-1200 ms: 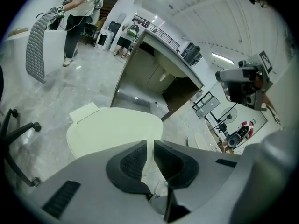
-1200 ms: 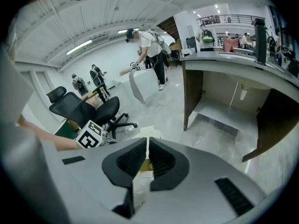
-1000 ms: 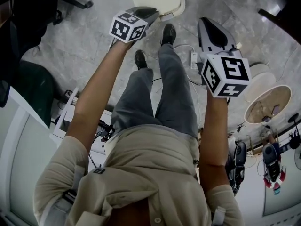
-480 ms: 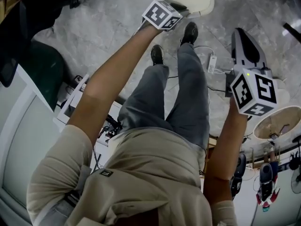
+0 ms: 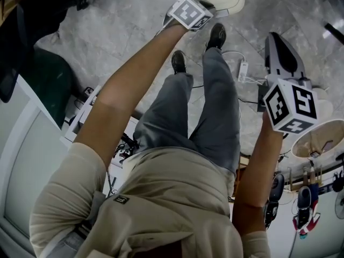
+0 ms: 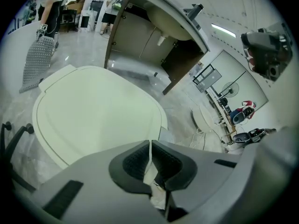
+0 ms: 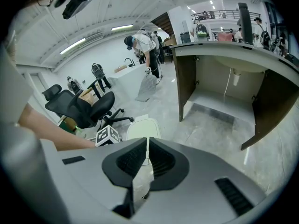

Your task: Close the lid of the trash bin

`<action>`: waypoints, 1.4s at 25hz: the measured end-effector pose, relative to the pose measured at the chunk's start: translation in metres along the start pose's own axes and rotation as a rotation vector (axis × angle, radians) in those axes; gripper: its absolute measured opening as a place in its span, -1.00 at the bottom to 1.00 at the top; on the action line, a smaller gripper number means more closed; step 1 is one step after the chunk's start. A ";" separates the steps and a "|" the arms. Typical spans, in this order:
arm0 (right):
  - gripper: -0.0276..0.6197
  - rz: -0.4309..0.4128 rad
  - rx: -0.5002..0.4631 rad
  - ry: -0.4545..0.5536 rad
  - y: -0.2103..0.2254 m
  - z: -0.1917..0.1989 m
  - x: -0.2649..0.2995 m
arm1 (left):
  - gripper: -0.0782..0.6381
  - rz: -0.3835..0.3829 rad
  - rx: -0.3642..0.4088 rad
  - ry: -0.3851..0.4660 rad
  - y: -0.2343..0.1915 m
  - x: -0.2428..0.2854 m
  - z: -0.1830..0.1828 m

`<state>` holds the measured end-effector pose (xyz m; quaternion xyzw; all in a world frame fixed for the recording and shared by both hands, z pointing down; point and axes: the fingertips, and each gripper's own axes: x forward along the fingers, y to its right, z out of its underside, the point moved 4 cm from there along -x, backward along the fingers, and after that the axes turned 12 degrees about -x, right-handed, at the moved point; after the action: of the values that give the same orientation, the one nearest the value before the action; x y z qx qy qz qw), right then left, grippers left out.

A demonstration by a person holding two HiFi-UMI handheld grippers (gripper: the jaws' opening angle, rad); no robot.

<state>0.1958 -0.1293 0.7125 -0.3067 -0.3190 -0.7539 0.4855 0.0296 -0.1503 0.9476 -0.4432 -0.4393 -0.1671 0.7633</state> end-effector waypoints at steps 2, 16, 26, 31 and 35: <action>-0.83 0.003 0.002 0.000 0.000 0.002 0.000 | -0.70 -0.011 0.008 0.000 -0.001 0.001 0.000; -0.83 0.000 -0.030 0.015 -0.016 -0.019 -0.023 | -0.63 0.002 -0.031 0.004 0.009 -0.031 -0.002; -0.83 0.010 -0.098 0.087 -0.056 -0.079 -0.074 | -0.63 0.019 0.012 0.157 0.045 -0.146 -0.036; -0.83 0.011 -0.113 0.144 -0.080 -0.110 -0.111 | -0.63 0.054 0.054 0.262 0.084 -0.220 -0.057; -0.83 0.014 -0.153 0.174 -0.101 -0.130 -0.148 | -0.63 0.095 0.088 0.368 0.127 -0.290 -0.064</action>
<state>0.1327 -0.1181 0.5011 -0.2785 -0.2149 -0.7965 0.4918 -0.0170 -0.1720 0.6285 -0.3916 -0.2776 -0.1896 0.8565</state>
